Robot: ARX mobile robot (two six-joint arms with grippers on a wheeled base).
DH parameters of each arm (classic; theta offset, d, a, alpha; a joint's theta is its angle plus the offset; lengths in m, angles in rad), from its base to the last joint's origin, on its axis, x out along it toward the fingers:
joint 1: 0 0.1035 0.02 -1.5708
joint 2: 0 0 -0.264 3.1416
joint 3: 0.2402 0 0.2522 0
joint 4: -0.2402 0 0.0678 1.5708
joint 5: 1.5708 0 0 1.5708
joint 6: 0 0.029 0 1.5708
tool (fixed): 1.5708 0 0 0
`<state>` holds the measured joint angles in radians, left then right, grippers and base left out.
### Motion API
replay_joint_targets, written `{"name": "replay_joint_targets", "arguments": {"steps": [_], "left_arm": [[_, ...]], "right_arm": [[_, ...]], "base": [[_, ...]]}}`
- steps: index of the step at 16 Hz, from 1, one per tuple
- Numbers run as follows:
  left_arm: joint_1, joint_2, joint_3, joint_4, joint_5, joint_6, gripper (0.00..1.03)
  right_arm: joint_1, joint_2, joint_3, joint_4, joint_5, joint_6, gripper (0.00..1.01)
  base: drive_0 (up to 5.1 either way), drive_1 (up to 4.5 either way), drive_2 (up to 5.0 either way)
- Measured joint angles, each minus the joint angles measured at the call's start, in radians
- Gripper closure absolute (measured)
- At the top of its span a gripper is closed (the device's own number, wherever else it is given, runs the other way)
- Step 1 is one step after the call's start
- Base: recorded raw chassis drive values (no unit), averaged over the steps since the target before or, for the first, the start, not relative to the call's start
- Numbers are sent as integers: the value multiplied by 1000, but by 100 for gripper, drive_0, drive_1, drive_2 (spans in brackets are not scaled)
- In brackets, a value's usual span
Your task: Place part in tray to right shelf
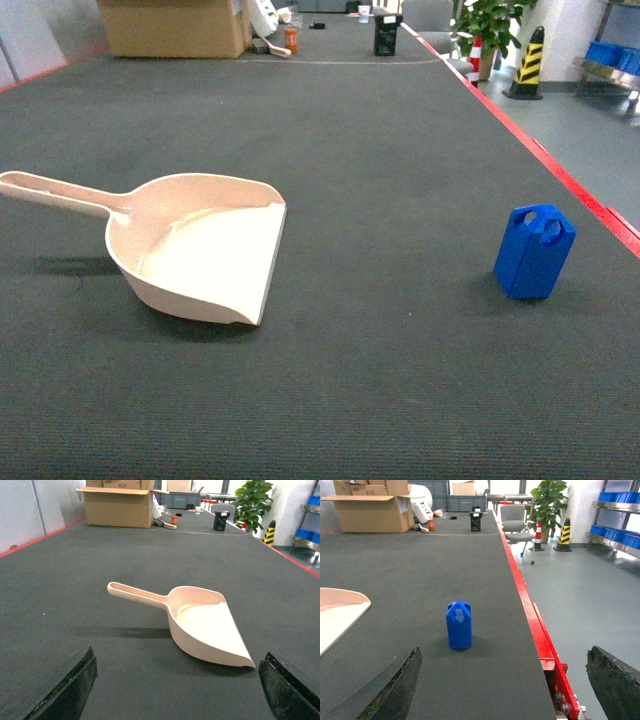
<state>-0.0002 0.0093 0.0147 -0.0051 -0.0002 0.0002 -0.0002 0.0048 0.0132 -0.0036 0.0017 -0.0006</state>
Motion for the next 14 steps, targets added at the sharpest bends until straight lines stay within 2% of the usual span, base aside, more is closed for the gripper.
{"name": "replay_joint_targets", "arguments": {"steps": [14], "left_arm": [[0, 0, 0, 0, 0, 0, 5]], "right_arm": [[0, 0, 0, 0, 0, 0, 3]], "base": [[0, 0, 0]]}}
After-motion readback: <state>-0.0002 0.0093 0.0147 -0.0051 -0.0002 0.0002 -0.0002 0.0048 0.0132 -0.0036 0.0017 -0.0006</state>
